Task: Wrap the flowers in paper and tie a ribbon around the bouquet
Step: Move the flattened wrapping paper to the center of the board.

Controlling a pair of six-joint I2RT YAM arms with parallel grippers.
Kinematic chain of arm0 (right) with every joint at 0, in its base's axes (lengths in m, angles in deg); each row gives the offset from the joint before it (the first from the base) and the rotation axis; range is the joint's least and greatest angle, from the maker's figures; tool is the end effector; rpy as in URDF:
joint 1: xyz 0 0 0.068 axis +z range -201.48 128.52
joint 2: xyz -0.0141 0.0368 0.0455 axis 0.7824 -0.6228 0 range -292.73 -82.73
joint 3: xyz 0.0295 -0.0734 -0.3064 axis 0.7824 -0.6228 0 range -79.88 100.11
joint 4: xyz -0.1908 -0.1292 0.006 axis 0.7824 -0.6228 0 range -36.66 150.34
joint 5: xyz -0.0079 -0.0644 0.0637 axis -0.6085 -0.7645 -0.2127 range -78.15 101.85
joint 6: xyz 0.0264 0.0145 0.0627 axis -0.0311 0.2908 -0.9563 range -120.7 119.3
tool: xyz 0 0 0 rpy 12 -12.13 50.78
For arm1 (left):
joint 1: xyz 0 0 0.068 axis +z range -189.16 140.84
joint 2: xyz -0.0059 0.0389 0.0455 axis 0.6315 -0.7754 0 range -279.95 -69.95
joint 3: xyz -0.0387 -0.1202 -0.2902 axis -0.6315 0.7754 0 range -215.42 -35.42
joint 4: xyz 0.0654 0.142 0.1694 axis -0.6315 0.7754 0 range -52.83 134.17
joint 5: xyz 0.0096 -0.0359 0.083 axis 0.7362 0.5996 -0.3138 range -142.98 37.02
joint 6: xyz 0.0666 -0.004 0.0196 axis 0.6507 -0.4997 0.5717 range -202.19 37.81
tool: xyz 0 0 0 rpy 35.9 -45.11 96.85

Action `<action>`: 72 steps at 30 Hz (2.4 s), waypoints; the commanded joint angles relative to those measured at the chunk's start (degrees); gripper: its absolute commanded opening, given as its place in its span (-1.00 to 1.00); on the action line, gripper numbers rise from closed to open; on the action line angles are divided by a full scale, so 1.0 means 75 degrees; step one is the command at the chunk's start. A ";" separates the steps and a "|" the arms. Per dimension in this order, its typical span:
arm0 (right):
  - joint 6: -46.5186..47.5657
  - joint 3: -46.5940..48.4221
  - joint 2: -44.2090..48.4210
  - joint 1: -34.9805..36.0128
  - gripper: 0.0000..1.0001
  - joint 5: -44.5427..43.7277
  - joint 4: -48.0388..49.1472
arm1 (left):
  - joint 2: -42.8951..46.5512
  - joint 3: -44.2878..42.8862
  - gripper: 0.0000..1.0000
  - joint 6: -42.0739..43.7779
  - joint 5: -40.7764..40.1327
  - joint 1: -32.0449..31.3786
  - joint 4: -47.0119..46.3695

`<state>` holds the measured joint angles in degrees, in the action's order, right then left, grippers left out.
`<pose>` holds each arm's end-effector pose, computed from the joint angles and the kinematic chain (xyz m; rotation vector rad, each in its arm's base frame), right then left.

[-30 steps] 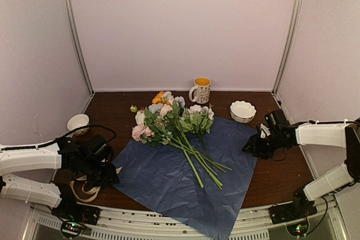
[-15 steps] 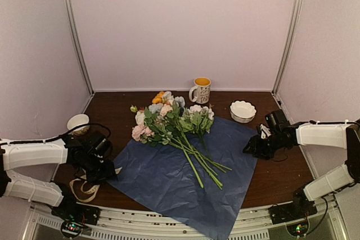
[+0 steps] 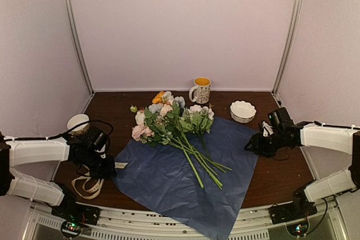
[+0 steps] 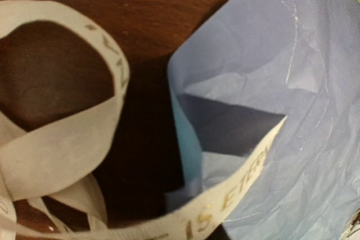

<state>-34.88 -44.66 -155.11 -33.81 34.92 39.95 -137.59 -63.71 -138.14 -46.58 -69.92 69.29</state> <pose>0.1829 0.0816 0.2215 0.2276 2.6794 0.8343 0.1219 -0.0799 0.1879 -0.6167 2.8837 -0.4500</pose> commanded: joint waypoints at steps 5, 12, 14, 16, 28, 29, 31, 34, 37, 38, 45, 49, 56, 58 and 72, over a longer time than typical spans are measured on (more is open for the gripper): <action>0.0212 0.0071 0.0248 0.0057 0.08 -0.0275 -0.0188 | -0.0186 0.0148 -1.00 0.0505 0.0134 0.0059 -0.0066; 0.0334 0.0083 0.0141 0.0050 0.09 -0.0346 -0.0235 | -0.0524 -0.1499 -1.00 0.1347 -0.1240 0.0611 0.0835; 0.0347 0.0068 0.0135 0.0056 0.09 -0.0441 -0.0216 | -0.0955 -0.1804 -1.00 0.1637 -0.1489 0.0806 0.0792; 0.0359 0.0071 0.0103 0.0049 0.09 -0.0527 -0.0211 | -0.1393 -0.2096 -1.00 0.1897 -0.1558 0.0982 0.0712; 0.1003 0.1289 -0.0767 -0.0013 0.36 -0.1896 -0.1478 | -0.2162 -0.2517 -1.00 0.2574 -0.1400 0.1738 0.0196; 0.1026 0.1334 -0.0745 -0.0097 0.44 -0.1928 -0.1551 | -0.2075 -0.2445 -1.00 0.2574 -0.1409 0.1735 0.0155; 0.1031 0.1352 -0.0705 -0.0337 0.57 -0.1914 -0.1647 | -0.1956 -0.2322 -1.00 0.2599 -0.1443 0.1735 0.0097; 0.1189 0.1519 -0.0969 -0.0480 0.70 -0.2182 -0.2019 | -0.1919 -0.2270 -1.00 0.2633 -0.1337 0.1735 0.0015; 0.1419 0.1663 -0.1452 -0.0484 0.80 -0.2480 -0.2416 | -0.1825 -0.2181 -1.00 0.2653 -0.1261 0.1735 -0.0141; 0.1481 0.1718 -0.1618 -0.0482 0.80 -0.2464 -0.2525 | -0.1806 -0.2146 -1.00 0.2669 -0.1268 0.1735 -0.0174; 0.1340 0.2153 -0.2358 0.0062 1.00 -0.2122 -0.2785 | -0.1813 -0.2006 -1.00 0.2922 -0.1203 0.1741 -0.0361; 0.1117 0.2265 -0.2814 0.0435 0.96 -0.1303 -0.2405 | -0.1836 -0.1858 -1.00 0.2938 -0.1091 0.1741 -0.0543; 0.0593 0.2380 -0.3161 0.0678 0.79 0.0012 -0.1420 | -0.1784 -0.1827 -1.00 0.3080 -0.1098 0.1736 -0.0603; 0.0442 0.2437 -0.3192 0.0727 0.64 0.0219 -0.1197 | -0.1806 -0.1867 -1.00 0.3127 -0.1116 0.1741 -0.0582; 0.0524 0.3624 -0.3700 0.0719 -1.00 -0.0530 -0.1235 | -0.2469 -0.2314 -1.00 0.3440 -0.1052 0.2336 -0.0790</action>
<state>-31.97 -22.24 -179.52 -28.30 34.94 30.53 -153.59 -78.35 -114.03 -55.02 -55.12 66.74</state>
